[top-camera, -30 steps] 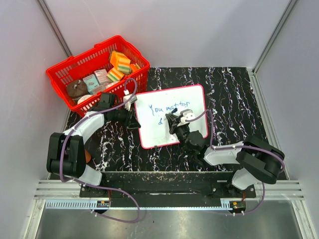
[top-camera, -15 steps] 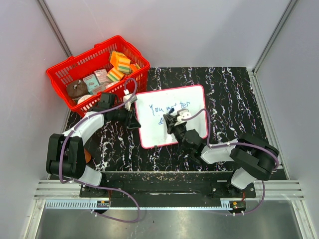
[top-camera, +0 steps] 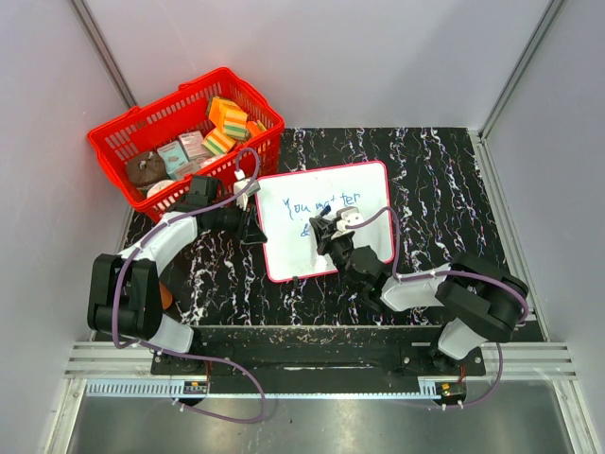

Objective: Write a sentence on the whiteboard

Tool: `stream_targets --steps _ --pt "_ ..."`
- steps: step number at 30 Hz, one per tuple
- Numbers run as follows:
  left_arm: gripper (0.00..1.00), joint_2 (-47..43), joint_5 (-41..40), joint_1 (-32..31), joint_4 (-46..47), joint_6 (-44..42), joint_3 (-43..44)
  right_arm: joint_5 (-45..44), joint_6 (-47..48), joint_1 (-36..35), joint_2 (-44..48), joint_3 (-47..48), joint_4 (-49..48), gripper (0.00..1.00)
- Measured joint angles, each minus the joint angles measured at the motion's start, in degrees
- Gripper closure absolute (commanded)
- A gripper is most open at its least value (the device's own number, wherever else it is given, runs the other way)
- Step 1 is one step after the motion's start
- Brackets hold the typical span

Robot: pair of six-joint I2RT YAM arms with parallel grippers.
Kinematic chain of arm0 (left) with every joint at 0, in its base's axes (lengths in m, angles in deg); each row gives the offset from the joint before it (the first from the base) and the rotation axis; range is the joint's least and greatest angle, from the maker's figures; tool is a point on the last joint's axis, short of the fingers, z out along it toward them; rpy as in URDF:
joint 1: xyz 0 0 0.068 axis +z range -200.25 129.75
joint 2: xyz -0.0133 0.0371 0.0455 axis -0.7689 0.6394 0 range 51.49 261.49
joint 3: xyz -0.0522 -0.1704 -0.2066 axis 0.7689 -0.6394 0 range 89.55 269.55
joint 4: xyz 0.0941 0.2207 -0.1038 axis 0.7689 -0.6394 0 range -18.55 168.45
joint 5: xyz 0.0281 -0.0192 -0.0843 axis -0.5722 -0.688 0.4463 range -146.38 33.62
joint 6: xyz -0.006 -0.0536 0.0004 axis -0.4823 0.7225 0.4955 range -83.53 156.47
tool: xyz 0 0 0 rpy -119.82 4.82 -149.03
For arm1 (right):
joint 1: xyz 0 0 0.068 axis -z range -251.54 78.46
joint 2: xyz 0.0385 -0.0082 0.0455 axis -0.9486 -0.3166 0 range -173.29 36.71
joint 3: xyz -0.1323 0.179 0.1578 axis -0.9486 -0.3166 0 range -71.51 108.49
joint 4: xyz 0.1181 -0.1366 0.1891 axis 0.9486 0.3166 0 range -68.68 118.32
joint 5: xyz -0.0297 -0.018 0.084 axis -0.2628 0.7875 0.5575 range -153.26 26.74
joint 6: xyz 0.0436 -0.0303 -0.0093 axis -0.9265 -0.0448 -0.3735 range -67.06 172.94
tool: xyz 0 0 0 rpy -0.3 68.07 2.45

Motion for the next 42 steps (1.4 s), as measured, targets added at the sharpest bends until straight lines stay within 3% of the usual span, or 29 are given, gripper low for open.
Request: stream_targets --steps 16,42 --pt "1.0 0.0 -0.02 0.0 0.0 0.0 0.0 -2.99 0.85 0.15 0.02 -0.11 -0.22 1.0" --pt "1.0 0.0 -0.02 0.0 0.0 0.0 0.0 -0.15 0.55 0.59 0.0 1.4 1.64 1.0"
